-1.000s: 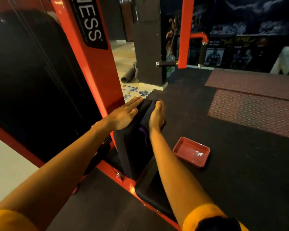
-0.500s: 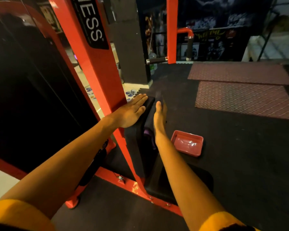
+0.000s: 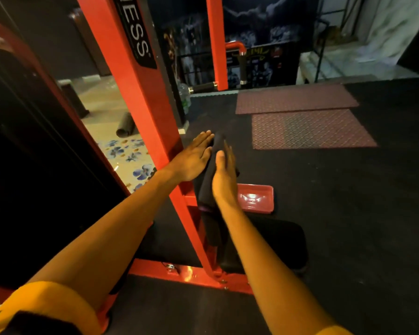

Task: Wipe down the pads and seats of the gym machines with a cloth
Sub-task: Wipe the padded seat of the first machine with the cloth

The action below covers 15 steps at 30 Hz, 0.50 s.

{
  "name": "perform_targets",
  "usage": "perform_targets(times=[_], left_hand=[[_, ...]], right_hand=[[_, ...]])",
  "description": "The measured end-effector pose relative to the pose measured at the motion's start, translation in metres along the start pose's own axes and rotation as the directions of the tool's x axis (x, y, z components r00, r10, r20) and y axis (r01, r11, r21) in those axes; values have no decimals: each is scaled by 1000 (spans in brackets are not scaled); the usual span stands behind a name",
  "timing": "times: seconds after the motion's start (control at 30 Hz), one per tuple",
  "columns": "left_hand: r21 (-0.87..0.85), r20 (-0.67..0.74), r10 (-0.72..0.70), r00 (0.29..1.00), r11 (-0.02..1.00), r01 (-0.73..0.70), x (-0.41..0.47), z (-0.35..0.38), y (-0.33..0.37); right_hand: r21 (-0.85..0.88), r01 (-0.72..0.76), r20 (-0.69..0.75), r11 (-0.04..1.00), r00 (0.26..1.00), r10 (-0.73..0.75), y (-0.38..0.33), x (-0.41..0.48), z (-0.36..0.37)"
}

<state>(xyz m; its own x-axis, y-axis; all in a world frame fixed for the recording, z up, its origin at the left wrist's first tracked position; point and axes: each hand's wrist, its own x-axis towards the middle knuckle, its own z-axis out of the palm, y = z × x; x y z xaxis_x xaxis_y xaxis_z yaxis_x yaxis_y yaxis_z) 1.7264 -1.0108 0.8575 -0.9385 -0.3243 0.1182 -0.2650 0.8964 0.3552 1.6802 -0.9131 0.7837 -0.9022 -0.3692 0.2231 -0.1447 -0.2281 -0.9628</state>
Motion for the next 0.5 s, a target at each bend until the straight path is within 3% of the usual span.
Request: perform_targets(times=[0.07, 0.13, 0.23, 0.3, 0.4, 0.5], left_hand=[[-4, -31, 6, 1000, 1000, -6, 2, 1, 0], [-1, -56, 14, 998, 1000, -14, 1, 3, 1], [-26, -83, 26, 996, 999, -28, -5, 7, 4], [-41, -96, 40, 995, 998, -44, -7, 6, 4], [-34, -69, 62, 996, 997, -64, -6, 3, 6], [-44, -79, 44, 996, 998, -47, -9, 4, 4]], right_hand=[[-132, 82, -135, 988, 986, -100, 11, -37, 7], [-157, 110, -234, 981, 961, -145, 28, -65, 4], [-79, -170, -467, 982, 877, 114, 37, -77, 5], [-33, -238, -570, 971, 803, 177, 14, -69, 21], [-170, 3, -623, 985, 775, -110, -22, -52, 42], [-354, 165, -533, 921, 774, -343, 0, -58, 41]])
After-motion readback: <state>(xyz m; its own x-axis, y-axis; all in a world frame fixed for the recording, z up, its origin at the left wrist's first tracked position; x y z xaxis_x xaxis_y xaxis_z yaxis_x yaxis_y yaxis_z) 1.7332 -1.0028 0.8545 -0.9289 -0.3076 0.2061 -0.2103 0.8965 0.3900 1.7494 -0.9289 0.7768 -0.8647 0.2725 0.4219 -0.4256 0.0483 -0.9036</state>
